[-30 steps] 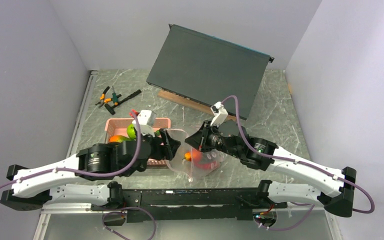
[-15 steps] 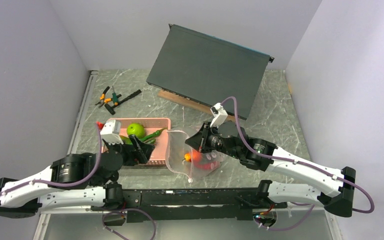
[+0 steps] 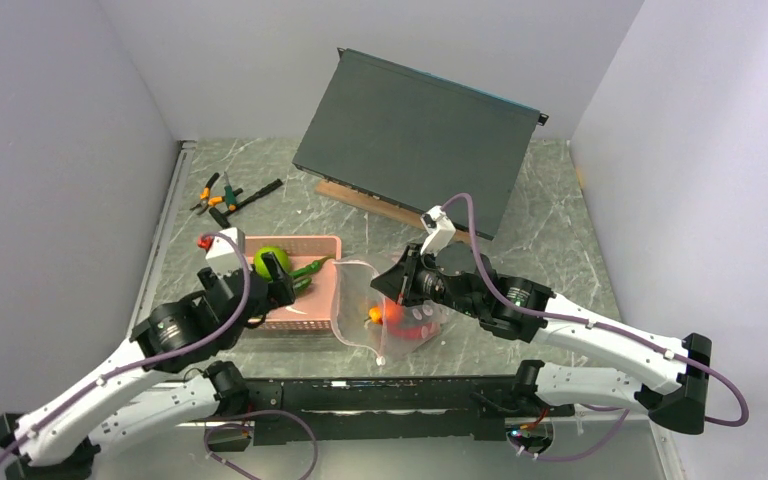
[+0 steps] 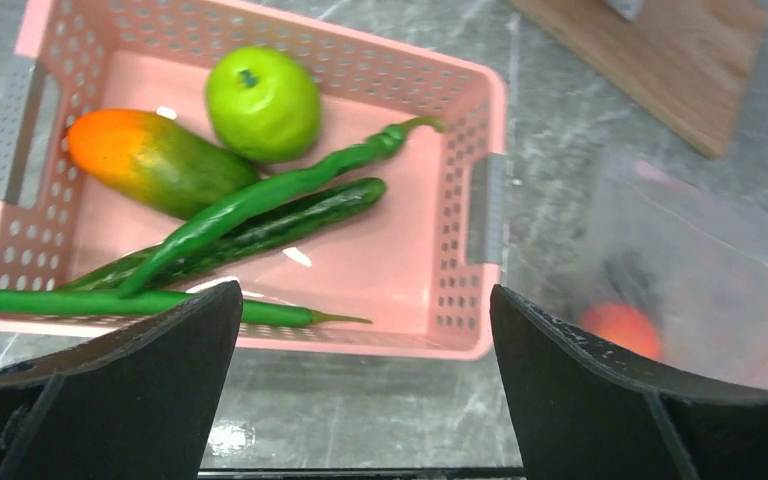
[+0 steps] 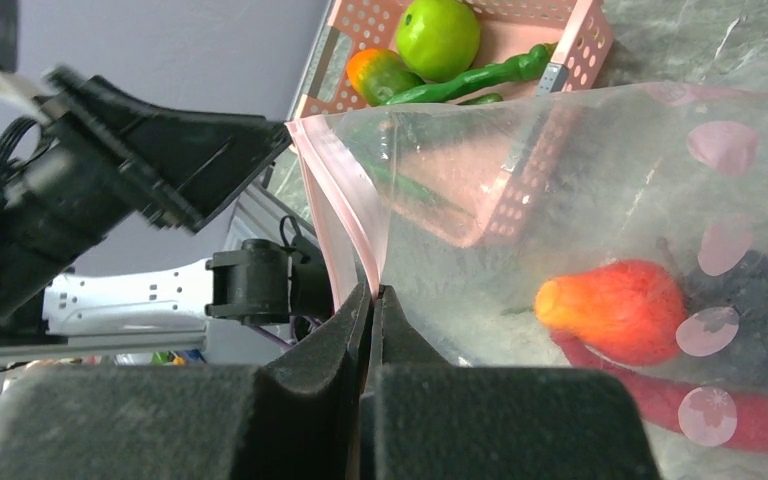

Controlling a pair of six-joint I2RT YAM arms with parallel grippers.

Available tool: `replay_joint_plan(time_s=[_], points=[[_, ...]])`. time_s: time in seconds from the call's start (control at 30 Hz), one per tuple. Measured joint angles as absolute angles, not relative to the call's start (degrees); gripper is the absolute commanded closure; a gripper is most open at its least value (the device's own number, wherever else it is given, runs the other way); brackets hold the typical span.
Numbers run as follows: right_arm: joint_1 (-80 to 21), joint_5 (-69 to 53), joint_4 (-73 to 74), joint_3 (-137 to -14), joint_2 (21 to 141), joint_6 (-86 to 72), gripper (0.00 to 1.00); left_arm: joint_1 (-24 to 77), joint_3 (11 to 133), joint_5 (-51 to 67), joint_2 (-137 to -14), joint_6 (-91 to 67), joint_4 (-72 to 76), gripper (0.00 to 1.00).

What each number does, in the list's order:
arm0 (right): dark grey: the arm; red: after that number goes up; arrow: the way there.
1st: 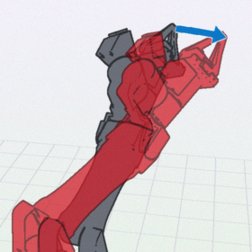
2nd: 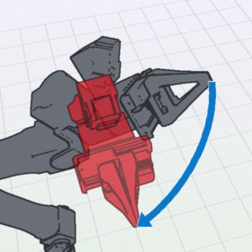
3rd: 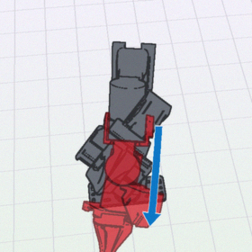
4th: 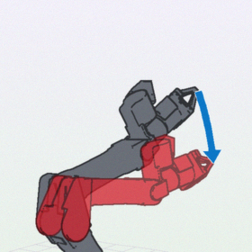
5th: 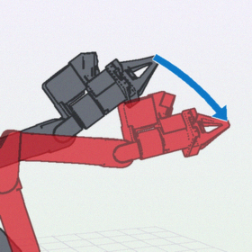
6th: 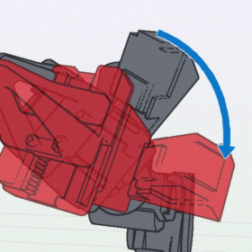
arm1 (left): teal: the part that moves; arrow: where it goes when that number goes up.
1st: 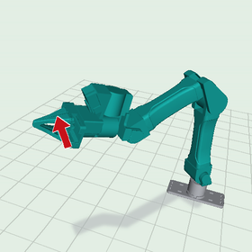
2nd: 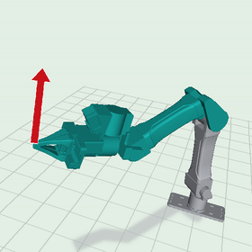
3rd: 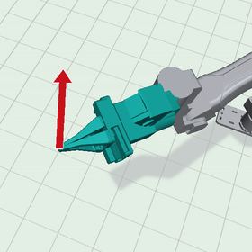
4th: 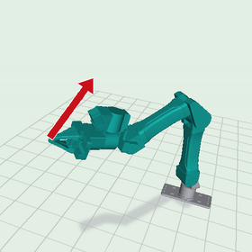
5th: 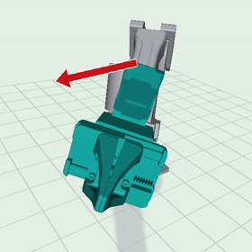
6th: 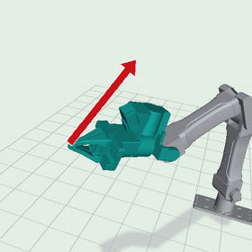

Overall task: Place the food in the zip-top bag and seal the zipper
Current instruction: Pick up the fake vegetable from the bin.

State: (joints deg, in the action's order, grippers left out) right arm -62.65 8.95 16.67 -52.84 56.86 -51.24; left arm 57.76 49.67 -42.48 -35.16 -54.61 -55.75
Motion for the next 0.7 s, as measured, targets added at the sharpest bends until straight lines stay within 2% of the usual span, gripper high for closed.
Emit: replay_joint_plan(time_s=[0.43,0.7], points=[[-62.63,9.98,17.54,-52.82,54.68,-50.94,1.0,18.96,40.73,-22.22,-40.27,-38.09,-46.44,0.01],[-62.59,9.91,17.54,-52.84,54.65,-50.54,1.0,15.49,35.09,-19.16,-46.7,-35.09,-40.45,0.07]])
